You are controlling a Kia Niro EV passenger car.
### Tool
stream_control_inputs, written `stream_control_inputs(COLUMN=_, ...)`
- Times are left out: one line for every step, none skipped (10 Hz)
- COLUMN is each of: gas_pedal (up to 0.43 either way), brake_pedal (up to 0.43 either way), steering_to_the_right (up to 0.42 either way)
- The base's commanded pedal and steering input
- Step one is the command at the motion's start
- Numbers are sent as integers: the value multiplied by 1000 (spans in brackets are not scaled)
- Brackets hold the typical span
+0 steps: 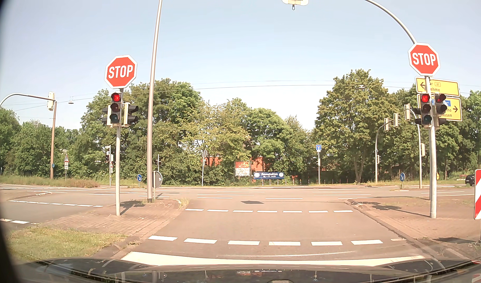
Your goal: Follow the waypoints while adhering to traffic rules and regulations
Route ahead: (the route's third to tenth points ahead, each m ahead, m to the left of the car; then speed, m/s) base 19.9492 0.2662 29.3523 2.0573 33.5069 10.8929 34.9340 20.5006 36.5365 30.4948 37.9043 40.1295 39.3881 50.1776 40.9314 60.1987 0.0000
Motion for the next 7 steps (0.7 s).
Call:
stream_control_inputs(gas_pedal=0, brake_pedal=256, steering_to_the_right=1)
stream_control_inputs(gas_pedal=0, brake_pedal=256, steering_to_the_right=1)
stream_control_inputs(gas_pedal=0, brake_pedal=256, steering_to_the_right=1)
stream_control_inputs(gas_pedal=0, brake_pedal=262, steering_to_the_right=1)
stream_control_inputs(gas_pedal=0, brake_pedal=256, steering_to_the_right=1)
stream_control_inputs(gas_pedal=0, brake_pedal=256, steering_to_the_right=1)
stream_control_inputs(gas_pedal=0, brake_pedal=256, steering_to_the_right=1)
